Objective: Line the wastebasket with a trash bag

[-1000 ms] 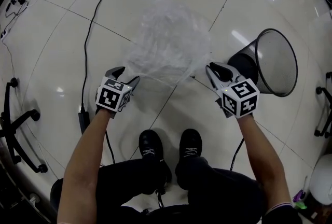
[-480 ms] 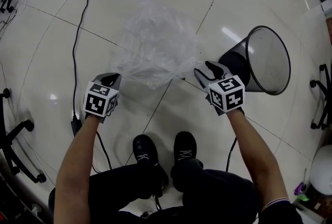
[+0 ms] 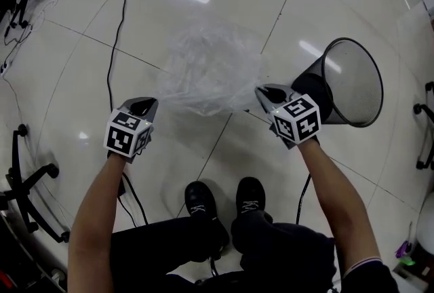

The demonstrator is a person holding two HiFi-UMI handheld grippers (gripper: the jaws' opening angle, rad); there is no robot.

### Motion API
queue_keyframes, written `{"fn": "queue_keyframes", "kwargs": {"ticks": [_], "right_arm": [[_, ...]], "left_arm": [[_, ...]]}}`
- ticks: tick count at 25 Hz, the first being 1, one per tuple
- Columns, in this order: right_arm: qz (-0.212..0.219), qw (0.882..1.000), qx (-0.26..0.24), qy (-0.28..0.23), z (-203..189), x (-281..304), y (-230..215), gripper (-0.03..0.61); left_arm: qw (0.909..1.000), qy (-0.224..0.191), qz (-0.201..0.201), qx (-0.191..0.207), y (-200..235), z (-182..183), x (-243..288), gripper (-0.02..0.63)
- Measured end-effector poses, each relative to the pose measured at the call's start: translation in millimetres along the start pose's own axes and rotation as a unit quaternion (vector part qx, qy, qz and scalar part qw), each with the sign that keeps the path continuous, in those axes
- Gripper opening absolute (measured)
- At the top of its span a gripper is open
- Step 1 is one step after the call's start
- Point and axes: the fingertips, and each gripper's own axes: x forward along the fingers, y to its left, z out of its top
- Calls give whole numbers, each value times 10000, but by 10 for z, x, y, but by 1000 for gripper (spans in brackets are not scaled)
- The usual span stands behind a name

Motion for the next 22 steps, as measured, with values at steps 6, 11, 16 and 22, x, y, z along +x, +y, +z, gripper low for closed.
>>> {"fn": "queue_keyframes", "kwargs": {"ticks": [6,11,16,22], "right_arm": [[-50,9987,-325,-381,431,-501,195,2],[-316,9951,-550,-764,934,-965,281,2],[-618,9889,-751,-1125,1373,-1540,314,2],[-981,9806,-854,-1465,1694,-2241,347,2]], "left_arm": [[9977,-240,99,630,114,623,-452,12],[9933,-811,246,790,-1,1196,-917,12],[9877,-1275,422,800,-225,1658,-1366,12],[9792,-1699,517,984,-515,2167,-1941,12]]}}
